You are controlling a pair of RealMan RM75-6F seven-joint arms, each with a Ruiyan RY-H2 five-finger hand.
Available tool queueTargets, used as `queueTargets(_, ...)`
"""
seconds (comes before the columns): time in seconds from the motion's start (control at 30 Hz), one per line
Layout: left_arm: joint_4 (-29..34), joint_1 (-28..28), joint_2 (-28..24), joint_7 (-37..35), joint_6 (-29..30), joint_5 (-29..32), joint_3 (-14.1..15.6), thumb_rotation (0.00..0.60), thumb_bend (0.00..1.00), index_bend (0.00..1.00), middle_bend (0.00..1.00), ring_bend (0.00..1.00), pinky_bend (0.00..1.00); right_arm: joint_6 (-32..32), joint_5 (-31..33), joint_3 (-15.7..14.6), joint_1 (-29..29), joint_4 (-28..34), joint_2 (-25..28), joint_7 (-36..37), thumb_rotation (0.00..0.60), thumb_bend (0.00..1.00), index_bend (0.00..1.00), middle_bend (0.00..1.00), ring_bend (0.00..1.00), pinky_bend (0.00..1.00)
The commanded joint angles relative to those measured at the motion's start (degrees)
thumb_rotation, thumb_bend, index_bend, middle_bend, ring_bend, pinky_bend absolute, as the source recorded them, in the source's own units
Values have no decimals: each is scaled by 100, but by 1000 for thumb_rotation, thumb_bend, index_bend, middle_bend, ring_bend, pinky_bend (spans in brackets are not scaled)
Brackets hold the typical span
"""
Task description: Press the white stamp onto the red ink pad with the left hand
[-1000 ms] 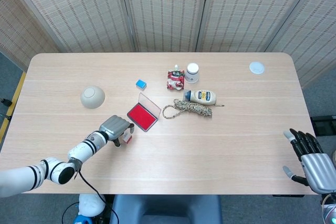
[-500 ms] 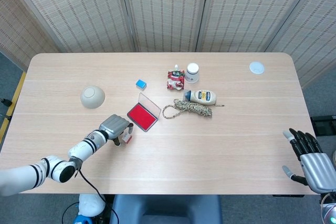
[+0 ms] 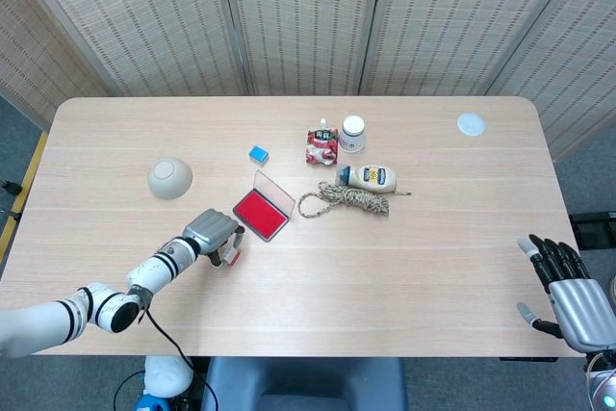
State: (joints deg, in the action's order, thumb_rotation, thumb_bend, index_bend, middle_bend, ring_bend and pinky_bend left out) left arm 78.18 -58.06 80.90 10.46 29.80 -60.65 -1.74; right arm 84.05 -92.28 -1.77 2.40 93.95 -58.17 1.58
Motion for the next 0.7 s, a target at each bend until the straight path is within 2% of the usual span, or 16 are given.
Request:
queueTargets(0.03,-12,1,2,-20,-10,-8,5,600,241,541,1000,820,516,13,4,4,-7,-1,-3,-6,600,270,0,0,0,0)
queueTargets(0.4,295,-12,-257,-10,96,23,-26,600,241,668,1000,865,529,-25,-1,1,14,4,-1,2,600,270,0,0,0,0)
queueTargets(0.5,447,25,-319,57,302,45,-60,600,244,691,1000,921,607,-9,-42,-16,10,9,9,25,600,270,0,0,0,0)
queueTargets(0.7,535,30,-304,217,622,244,-187,600,255,713,1000,946,777,93,-134,-41,-25,-2,39,116,600,270,0,0,0,0)
